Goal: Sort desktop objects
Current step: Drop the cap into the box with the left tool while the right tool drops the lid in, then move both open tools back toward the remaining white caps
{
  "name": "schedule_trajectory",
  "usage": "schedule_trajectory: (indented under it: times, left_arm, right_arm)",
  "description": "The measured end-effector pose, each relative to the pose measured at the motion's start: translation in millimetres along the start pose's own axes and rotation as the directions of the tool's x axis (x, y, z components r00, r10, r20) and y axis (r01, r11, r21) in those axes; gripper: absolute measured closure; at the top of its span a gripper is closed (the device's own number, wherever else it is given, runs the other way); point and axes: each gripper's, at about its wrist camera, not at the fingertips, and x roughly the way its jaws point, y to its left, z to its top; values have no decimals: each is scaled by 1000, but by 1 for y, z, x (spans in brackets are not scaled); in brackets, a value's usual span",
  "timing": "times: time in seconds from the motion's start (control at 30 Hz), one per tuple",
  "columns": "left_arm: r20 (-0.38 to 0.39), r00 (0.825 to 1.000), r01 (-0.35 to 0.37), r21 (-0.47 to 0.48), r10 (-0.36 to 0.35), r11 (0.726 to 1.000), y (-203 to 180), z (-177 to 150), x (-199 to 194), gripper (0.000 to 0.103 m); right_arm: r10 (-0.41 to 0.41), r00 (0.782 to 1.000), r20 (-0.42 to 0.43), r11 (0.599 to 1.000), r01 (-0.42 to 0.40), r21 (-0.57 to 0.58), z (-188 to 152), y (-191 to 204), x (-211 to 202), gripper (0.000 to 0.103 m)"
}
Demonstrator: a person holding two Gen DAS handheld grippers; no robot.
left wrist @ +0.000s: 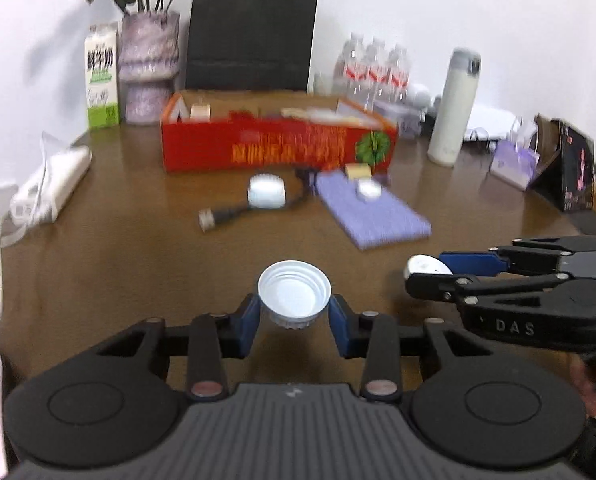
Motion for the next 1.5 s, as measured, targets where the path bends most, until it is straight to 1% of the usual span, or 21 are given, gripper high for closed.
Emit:
schedule_trajectory:
  times: [0.1, 0.17, 0.23, 0.3, 0.37, 0.47, 0.53, 0.67, 0.7, 0.77, 0.8, 0.83, 0.87, 0.97, 1.1, 1.17, 1.27, 1.33, 1.4, 1.43, 1.5]
  left_arm:
    - [32, 999, 6, 15, -7, 1000, 16, 44, 11, 65]
    - [55, 998, -11, 36, 9, 999, 31, 78, 25, 65]
    - [55, 998, -24, 39, 22, 999, 50, 120, 48, 65]
    - [37, 999, -21, 42, 20, 999, 66, 155, 78, 65]
    - [-6, 999, -45, 40, 45, 998, 81, 186, 118, 65]
    - [-68, 995, -69, 21, 70, 997, 102, 214, 171, 65]
    - [-111, 991, -69, 8, 69, 998, 110, 222, 202, 65]
    - [-149, 985, -92, -28, 87, 995, 122, 225, 241, 63]
    - [-148, 985, -101, -43, 94, 994, 125, 224, 247, 61]
    - [-131, 988, -88, -52, 81, 995, 129, 224, 247, 56]
    - [-123, 989, -84, -54, 77, 995, 130, 226, 245, 54]
    - [-108, 991, -87, -57, 80, 995, 130, 227, 241, 49]
    - [-95, 992, -91, -57, 85, 994, 129, 228, 236, 44]
    - [-72, 994, -86, -47, 82, 995, 124, 227, 213, 41]
    - [-39, 994, -105, -52, 103, 993, 109, 212, 171, 35]
    - [-4, 994, -109, -40, 109, 993, 95, 198, 147, 32]
    - [36, 989, -144, -46, 146, 988, 70, 161, 117, 32]
    - [49, 989, -139, -58, 142, 989, 52, 129, 100, 31]
    - [49, 991, -121, -72, 125, 990, 39, 100, 87, 28]
    - [41, 992, -118, -81, 121, 990, 31, 82, 81, 24]
    - [16, 992, -127, -91, 129, 988, 21, 55, 74, 23]
  right_arm:
    - [17, 998, 63, 1000, -18, 0, 46, -12, 11, 65]
    - [22, 994, 110, 1000, -22, -5, 85, -23, 25, 65]
    - [30, 991, 129, 999, -32, 13, 126, -36, 45, 65]
    - [70, 992, 103, 996, -76, 54, 167, -50, 78, 65]
    - [92, 994, 60, 990, -98, 99, 198, -61, 119, 65]
    - [66, 997, -41, 992, -62, 110, 223, -65, 180, 65]
    - [73, 993, -95, 992, -62, 111, 226, -66, 212, 65]
    - [88, 977, -194, 989, -62, 134, 222, -67, 259, 65]
    - [91, 974, -207, 987, -62, 145, 219, -67, 265, 64]
    - [117, 972, -204, 984, -86, 155, 214, -68, 267, 64]
    - [124, 974, -188, 983, -94, 160, 213, -70, 264, 61]
    - [115, 978, -174, 983, -86, 164, 212, -71, 258, 57]
    - [102, 982, -162, 983, -75, 165, 213, -73, 252, 56]
    - [75, 992, -104, 984, -57, 169, 213, -81, 221, 55]
    - [35, 998, -43, 986, -28, 164, 198, -84, 170, 53]
    - [-1, 1000, -13, 987, 3, 162, 184, -79, 146, 50]
    - [-48, 999, 14, 989, 46, 138, 156, -65, 115, 50]
    - [-73, 997, 29, 992, 69, 109, 134, -55, 98, 48]
    - [-96, 994, 48, 994, 93, 65, 110, -43, 85, 45]
    - [-99, 994, 53, 994, 96, 55, 99, -39, 79, 43]
    - [-60, 997, 49, 998, 58, 31, 76, -33, 72, 43]
